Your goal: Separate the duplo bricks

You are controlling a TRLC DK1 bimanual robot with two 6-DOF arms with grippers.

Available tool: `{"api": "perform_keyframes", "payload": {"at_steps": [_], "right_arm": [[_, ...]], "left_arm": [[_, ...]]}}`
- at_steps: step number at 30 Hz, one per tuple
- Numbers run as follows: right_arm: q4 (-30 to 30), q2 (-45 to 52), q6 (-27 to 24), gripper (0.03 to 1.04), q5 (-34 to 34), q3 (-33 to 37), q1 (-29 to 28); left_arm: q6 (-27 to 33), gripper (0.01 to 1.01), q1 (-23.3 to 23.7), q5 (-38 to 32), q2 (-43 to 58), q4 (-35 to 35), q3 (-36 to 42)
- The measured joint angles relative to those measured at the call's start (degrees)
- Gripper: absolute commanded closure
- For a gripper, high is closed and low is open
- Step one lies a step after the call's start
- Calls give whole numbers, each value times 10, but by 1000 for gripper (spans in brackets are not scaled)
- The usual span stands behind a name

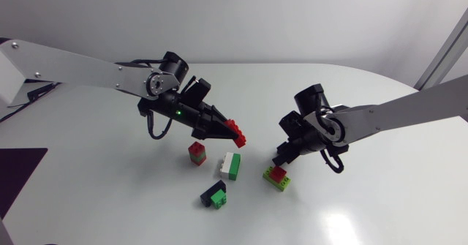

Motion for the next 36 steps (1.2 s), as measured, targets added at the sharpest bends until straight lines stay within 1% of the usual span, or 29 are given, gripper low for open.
{"api": "perform_keyframes", "payload": {"at_steps": [1,4,5,7,9,11,16,20,25,29,32,36], "right_arm": [[0,0,0,570,0,0,0],[0,0,0,262,0,0,0],[-1,0,0,192,0,0,0],[-2,-1,0,121,0,0,0],[-2,-6,0,93,0,0,0],[-2,-17,0,92,0,-3,0],[0,-48,0,84,-1,-21,1],[1,-60,0,82,-1,-35,1],[2,-75,0,82,-5,-50,1],[2,-79,0,82,-5,-51,1],[2,-79,0,82,-5,-51,2],[2,-79,0,82,-5,-51,8]], "left_arm": [[0,805,-1,0,0,2,-1],[0,798,-5,-9,0,18,-6],[-1,797,-6,-13,0,30,-9],[-6,795,-9,-32,0,68,-17],[-14,793,-11,-56,0,111,-23],[-20,793,-12,-70,0,144,-27],[-31,789,-14,-101,15,201,-26],[-31,784,-3,-134,64,235,-7],[-33,784,51,-150,127,242,41],[-33,784,91,-158,143,242,70],[-33,784,101,-166,148,245,80],[-32,780,102,-175,158,246,81]]}}
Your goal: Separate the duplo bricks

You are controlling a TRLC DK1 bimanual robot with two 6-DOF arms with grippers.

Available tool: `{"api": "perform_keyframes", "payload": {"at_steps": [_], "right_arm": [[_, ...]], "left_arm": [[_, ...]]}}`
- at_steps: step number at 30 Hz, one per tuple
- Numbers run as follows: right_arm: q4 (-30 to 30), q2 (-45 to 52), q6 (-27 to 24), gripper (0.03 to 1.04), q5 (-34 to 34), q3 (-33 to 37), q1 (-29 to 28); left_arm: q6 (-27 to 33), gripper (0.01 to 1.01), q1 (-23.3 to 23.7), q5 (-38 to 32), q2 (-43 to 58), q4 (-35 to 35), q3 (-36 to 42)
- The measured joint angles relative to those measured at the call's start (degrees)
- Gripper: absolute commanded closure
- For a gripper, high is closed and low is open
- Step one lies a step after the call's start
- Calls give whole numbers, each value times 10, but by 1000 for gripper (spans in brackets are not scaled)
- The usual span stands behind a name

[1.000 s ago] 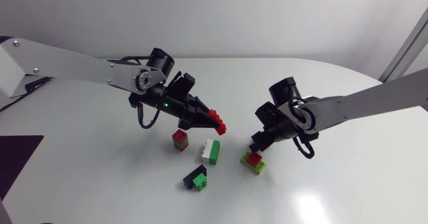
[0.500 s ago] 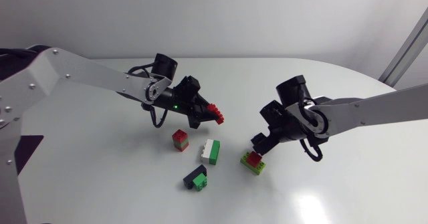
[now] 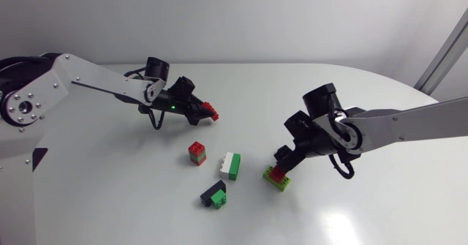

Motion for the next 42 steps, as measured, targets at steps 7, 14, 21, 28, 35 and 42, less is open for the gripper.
{"api": "perform_keyframes", "payload": {"at_steps": [7,14,21,28,35,42], "right_arm": [[0,-10,0,82,0,-1,3],[0,-20,0,82,0,-6,6],[0,-20,0,82,0,-6,19],[0,-22,0,82,1,-6,33],[0,-31,2,82,3,-9,45],[0,-37,3,82,5,-16,49]], "left_arm": [[16,779,14,-13,24,9,0],[49,762,36,-9,16,35,-33],[67,511,59,-2,-12,59,-92],[103,254,89,-2,-22,59,-155],[110,136,105,-3,-46,57,-185],[111,84,104,-17,-118,-11,-220]]}}
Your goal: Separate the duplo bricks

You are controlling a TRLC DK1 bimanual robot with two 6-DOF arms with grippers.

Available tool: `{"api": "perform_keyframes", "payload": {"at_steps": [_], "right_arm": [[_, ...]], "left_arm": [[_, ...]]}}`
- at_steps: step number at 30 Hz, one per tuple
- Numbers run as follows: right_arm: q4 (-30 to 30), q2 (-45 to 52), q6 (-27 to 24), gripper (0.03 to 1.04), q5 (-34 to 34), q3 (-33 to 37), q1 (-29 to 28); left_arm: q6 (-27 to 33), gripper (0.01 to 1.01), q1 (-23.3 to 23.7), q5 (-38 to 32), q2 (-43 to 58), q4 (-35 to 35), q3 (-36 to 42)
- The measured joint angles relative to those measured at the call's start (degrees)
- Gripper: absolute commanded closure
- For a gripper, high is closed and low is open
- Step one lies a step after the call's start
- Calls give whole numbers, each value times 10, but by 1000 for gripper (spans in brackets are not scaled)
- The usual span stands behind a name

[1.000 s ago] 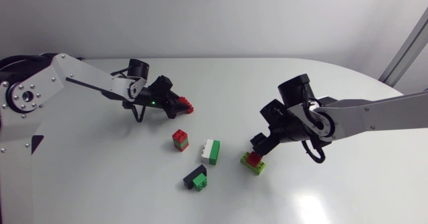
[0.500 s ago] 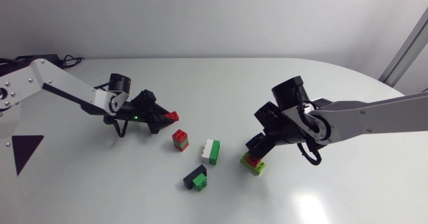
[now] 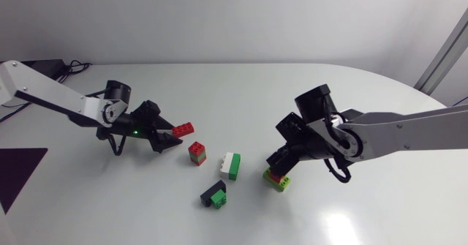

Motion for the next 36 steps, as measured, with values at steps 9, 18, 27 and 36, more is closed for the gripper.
{"api": "perform_keyframes", "payload": {"at_steps": [9,18,27,36], "right_arm": [[0,-11,0,82,0,-12,4],[0,-27,0,82,0,-27,4],[0,-40,0,82,0,-28,4],[-11,-71,2,82,7,-37,6]], "left_arm": [[29,90,-36,15,-107,-153,49],[-8,162,-141,-135,-137,-227,54],[-148,280,-205,-252,-172,-294,76],[-240,280,-218,-321,-145,-307,80]]}}
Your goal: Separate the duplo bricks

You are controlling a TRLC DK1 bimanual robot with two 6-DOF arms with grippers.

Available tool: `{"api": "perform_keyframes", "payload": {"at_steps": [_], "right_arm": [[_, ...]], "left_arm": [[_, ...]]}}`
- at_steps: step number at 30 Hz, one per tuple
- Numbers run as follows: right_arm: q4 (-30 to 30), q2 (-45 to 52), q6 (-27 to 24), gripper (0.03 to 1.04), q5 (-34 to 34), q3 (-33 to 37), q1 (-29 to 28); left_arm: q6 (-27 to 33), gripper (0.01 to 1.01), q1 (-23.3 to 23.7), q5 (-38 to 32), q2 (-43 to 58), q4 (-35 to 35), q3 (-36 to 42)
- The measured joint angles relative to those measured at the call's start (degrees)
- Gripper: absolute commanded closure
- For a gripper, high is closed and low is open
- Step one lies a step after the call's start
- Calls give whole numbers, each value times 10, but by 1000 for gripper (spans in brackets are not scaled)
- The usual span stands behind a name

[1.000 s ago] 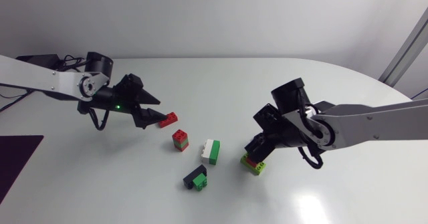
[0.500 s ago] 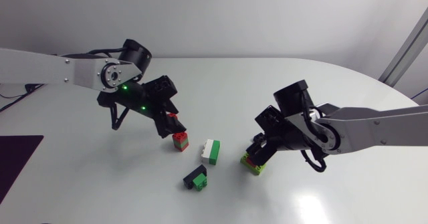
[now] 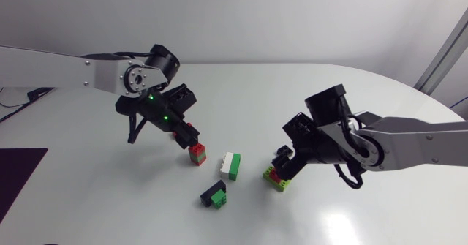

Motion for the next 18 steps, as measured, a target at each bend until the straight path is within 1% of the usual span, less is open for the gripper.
{"api": "perform_keyframes", "payload": {"at_steps": [5,11,18], "right_arm": [[-3,-6,0,82,2,0,3],[-4,-6,0,82,4,-3,8],[-4,-6,2,82,5,-3,9]], "left_arm": [[-25,279,-18,-5,3,-11,0],[-40,280,-35,-8,3,-17,0],[-53,280,-40,-20,23,-17,0]]}}
